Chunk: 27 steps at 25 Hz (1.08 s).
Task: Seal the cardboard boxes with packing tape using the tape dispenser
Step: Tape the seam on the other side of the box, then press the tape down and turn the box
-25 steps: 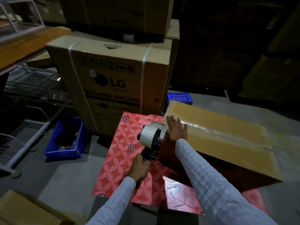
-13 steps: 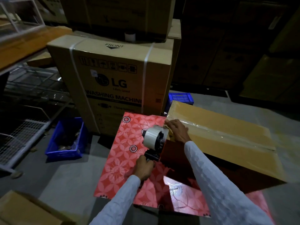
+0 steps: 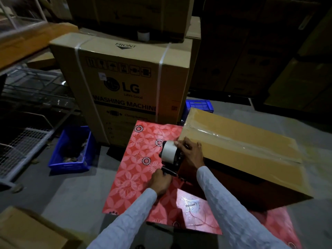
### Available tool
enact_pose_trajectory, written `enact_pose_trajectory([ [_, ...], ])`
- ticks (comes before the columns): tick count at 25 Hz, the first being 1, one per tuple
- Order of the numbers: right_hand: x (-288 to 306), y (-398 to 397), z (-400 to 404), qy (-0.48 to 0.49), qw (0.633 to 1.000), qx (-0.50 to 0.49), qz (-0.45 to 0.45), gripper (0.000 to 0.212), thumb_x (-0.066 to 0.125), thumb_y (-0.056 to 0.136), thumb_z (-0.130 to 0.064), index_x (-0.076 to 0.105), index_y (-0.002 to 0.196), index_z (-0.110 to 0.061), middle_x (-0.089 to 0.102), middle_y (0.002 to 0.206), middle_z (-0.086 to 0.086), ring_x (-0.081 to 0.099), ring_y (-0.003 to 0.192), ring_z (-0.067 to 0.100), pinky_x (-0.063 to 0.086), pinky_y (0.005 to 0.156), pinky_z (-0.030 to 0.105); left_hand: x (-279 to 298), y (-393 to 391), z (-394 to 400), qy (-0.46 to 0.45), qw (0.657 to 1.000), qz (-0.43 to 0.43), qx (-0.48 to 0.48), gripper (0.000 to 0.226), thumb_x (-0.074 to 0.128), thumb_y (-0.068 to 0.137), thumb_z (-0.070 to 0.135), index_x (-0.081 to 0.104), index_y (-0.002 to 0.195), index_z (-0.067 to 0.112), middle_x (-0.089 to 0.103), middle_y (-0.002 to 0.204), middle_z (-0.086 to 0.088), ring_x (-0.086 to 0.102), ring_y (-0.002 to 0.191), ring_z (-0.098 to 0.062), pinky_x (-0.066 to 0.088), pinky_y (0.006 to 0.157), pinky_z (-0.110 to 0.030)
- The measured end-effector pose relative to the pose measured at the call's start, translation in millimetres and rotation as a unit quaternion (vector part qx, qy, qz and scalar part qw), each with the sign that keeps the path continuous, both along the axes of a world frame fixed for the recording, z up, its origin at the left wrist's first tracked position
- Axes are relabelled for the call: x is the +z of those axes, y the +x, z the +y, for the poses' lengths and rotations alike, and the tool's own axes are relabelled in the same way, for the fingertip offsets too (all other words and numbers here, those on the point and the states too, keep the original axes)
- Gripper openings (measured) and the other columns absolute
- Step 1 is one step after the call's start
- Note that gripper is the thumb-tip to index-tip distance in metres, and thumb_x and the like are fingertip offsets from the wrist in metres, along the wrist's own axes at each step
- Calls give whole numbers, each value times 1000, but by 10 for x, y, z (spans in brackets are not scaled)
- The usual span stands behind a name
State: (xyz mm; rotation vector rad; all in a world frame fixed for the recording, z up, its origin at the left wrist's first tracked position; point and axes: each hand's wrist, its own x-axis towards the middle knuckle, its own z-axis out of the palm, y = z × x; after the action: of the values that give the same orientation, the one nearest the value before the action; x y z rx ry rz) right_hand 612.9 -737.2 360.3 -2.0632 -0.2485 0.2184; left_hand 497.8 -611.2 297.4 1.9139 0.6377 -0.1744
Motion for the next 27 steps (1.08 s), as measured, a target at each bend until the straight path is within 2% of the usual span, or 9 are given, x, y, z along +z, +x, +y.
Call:
enact_pose_trajectory([
  [2, -38, -35, -6, -42, 999, -6, -25, 46, 61, 86, -66, 70, 91, -21, 68, 96, -24, 61, 107, 6, 4, 125, 49, -60, -41, 0, 27, 999, 17, 2, 42, 48, 62, 44, 66, 77, 10, 72, 88, -23, 69, 84, -45, 49, 58, -41],
  [4, -34, 7, -41, -37, 999, 12, -7, 53, 57, 78, -74, 68, 89, -24, 72, 100, -16, 59, 113, 13, 4, 124, 51, -85, -30, 19, 25, 999, 40, 0, 37, 51, 64, 40, 66, 78, 10, 73, 87, -21, 70, 83, -42, 45, 59, -36],
  [6, 25, 12, -77, -36, 999, -5, 0, 59, 64, 82, -67, 72, 111, -17, 70, 118, -4, 45, 130, 15, 3, 126, 49, -86, -42, 83, 27, 999, 30, -15, 23, 54, 65, 33, 57, 69, 11, 71, 79, -20, 68, 76, -43, 39, 56, -33],
  [9, 39, -62, -113, -29, 999, 39, 3, 53, 66, 92, -44, 64, 136, -14, 63, 134, 8, 45, 136, 20, 13, 121, 65, -154, -192, 291, 53, 997, 2, -51, 17, 57, 67, 30, 51, 63, 15, 61, 65, -10, 57, 60, -30, 34, 56, -34],
  [12, 13, 4, -122, 21, 999, 19, 21, 47, 48, 100, -62, 71, 125, -31, 66, 135, -4, 49, 139, 13, 32, 118, 46, -334, -394, 526, 63, 996, -2, -56, 22, 69, 76, 34, 57, 65, 19, 60, 61, 3, 53, 56, -15, 38, 56, -36],
  [14, 54, 135, -125, 60, 997, -41, 14, 44, 55, 100, -54, 72, 125, -21, 69, 126, -5, 60, 126, 18, 48, 101, 29, -435, -485, 617, 69, 997, 6, -31, 15, 73, 79, 39, 66, 81, 26, 71, 74, 4, 64, 69, -20, 47, 62, -34],
  [17, 4, 236, -186, -42, 998, 7, -54, 56, 76, 86, -48, 62, 134, -24, 62, 137, -4, 58, 127, 21, 50, 106, 46, -591, -460, 666, 119, 990, 63, 34, 35, 66, 85, 47, 72, 107, 20, 76, 102, -9, 70, 93, -33, 49, 73, -33],
  [21, -204, 240, -210, -196, 972, 42, -122, 83, 87, 70, -60, 59, 139, -22, 56, 145, -4, 48, 128, 26, 43, 108, 44, -835, -300, 669, 178, 974, 140, -12, 37, 52, 101, 37, 68, 116, 8, 68, 125, -20, 64, 114, -40, 49, 88, -38],
  [27, -170, 192, -175, -243, 957, 38, -155, 76, 86, 79, -44, 57, 145, -20, 51, 152, 0, 45, 131, 30, 44, 107, 46, -1104, -249, 678, 229, 948, 196, -102, 44, 45, 107, 32, 52, 139, 2, 53, 145, -21, 50, 133, -37, 42, 105, -38],
])
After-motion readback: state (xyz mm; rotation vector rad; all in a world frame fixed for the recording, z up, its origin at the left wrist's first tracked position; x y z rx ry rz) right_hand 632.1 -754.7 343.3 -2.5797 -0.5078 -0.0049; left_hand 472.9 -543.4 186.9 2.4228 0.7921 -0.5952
